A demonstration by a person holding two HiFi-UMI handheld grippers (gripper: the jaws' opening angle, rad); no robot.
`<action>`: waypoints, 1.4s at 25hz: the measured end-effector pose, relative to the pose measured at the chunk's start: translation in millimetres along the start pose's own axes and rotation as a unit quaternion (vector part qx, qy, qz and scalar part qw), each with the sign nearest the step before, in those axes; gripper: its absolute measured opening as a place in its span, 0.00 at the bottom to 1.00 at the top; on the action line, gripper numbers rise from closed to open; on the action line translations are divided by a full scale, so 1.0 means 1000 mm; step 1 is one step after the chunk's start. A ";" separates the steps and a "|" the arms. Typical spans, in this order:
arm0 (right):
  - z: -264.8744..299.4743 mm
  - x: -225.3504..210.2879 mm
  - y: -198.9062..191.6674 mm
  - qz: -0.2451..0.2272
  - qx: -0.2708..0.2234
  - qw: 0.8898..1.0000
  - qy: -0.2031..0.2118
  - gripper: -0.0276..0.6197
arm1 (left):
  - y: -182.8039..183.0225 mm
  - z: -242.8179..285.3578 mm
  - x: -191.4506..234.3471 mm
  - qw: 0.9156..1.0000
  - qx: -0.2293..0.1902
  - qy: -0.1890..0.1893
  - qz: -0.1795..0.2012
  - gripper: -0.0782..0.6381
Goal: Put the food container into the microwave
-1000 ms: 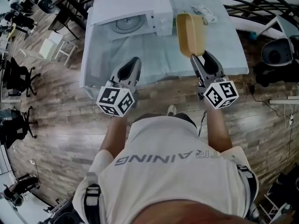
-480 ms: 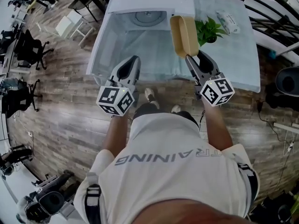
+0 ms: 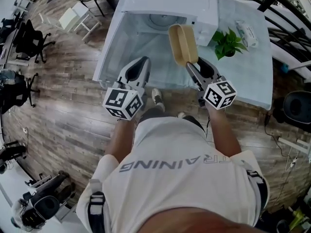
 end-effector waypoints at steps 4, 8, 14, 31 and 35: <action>0.037 -0.015 -0.012 0.040 0.012 0.999 0.013 0.38 | 0.005 0.012 0.015 1.000 0.003 0.000 0.004 0.18; 0.068 -0.029 -0.025 0.077 0.025 0.997 0.021 0.38 | 0.006 0.024 0.026 1.000 0.012 -0.003 0.001 0.18; 0.116 -0.059 -0.048 0.150 0.028 0.988 0.022 0.38 | 0.006 0.042 0.039 1.000 0.020 -0.013 0.003 0.18; 0.216 -0.138 -0.077 0.267 -0.070 0.961 -0.007 0.38 | -0.006 0.090 0.079 0.998 0.057 -0.035 0.006 0.18; 0.232 -0.154 -0.076 0.256 -0.101 0.961 -0.023 0.38 | -0.003 0.089 0.082 0.997 0.060 -0.046 0.003 0.18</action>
Point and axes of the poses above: the fingertips, and each gripper's own axes: z forward along the fingers, x to its left, y out of its top, the point moved 9 cm from there along -z, backward along the fingers, and after that the axes turned 13 degrees about y, right-handed, at the moved point
